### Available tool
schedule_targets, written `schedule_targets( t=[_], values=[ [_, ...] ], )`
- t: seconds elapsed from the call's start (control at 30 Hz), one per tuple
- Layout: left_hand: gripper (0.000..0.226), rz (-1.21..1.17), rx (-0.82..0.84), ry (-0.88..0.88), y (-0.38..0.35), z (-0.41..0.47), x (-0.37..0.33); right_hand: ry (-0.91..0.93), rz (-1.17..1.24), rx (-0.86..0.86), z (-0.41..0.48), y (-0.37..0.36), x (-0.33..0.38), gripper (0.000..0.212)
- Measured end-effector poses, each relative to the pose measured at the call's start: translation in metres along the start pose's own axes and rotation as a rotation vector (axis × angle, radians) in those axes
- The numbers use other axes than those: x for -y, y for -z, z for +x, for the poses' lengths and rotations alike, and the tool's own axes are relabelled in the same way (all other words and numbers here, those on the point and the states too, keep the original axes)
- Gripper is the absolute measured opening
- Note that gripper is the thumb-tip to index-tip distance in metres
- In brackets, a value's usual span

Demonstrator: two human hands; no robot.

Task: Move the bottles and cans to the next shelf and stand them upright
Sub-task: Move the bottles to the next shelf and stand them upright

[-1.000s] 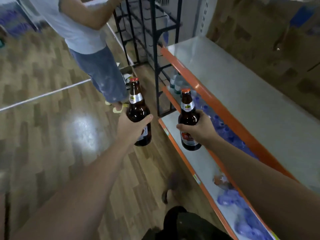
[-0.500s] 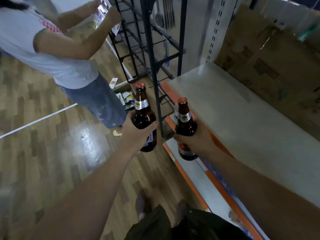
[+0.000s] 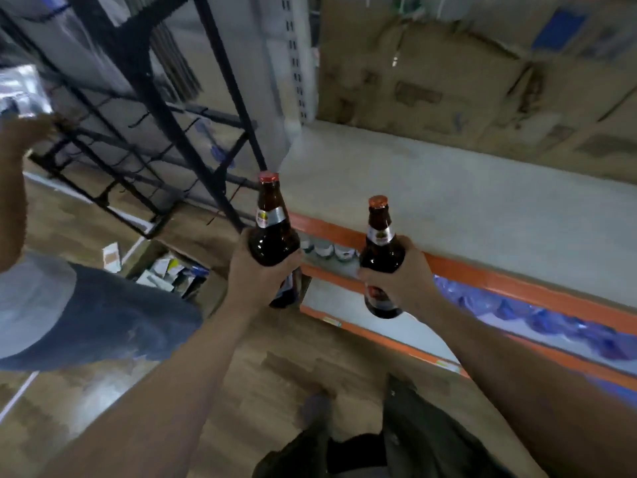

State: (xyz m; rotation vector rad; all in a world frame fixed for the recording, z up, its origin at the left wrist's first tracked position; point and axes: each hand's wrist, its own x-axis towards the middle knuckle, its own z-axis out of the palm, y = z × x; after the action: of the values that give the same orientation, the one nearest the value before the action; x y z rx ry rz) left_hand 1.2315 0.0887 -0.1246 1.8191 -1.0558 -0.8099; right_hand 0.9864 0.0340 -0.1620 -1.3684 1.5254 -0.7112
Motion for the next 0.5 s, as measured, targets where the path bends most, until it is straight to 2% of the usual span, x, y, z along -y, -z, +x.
schedule_targets(
  t=[0.13, 0.23, 0.33, 0.5],
  values=[
    [0.051, 0.001, 0.201, -0.143, -0.024, 0.015, -0.030, -0.027, 0.085, -0.219, -0.030, 0.027, -0.011, 0.045],
    [0.051, -0.002, 0.339, -0.230, -0.066, 0.006, -0.054, -0.072, 0.140, -0.383, -0.062, 0.058, -0.027, 0.049],
    [0.049, -0.015, 0.446, -0.264, -0.112, -0.017, -0.072, -0.122, 0.168, -0.520, -0.099, 0.086, -0.048, 0.050],
    [0.048, -0.059, 0.690, -0.319, -0.179, -0.066, -0.097, -0.189, 0.204, -0.723, -0.164, 0.125, -0.073, 0.041]
  ],
)
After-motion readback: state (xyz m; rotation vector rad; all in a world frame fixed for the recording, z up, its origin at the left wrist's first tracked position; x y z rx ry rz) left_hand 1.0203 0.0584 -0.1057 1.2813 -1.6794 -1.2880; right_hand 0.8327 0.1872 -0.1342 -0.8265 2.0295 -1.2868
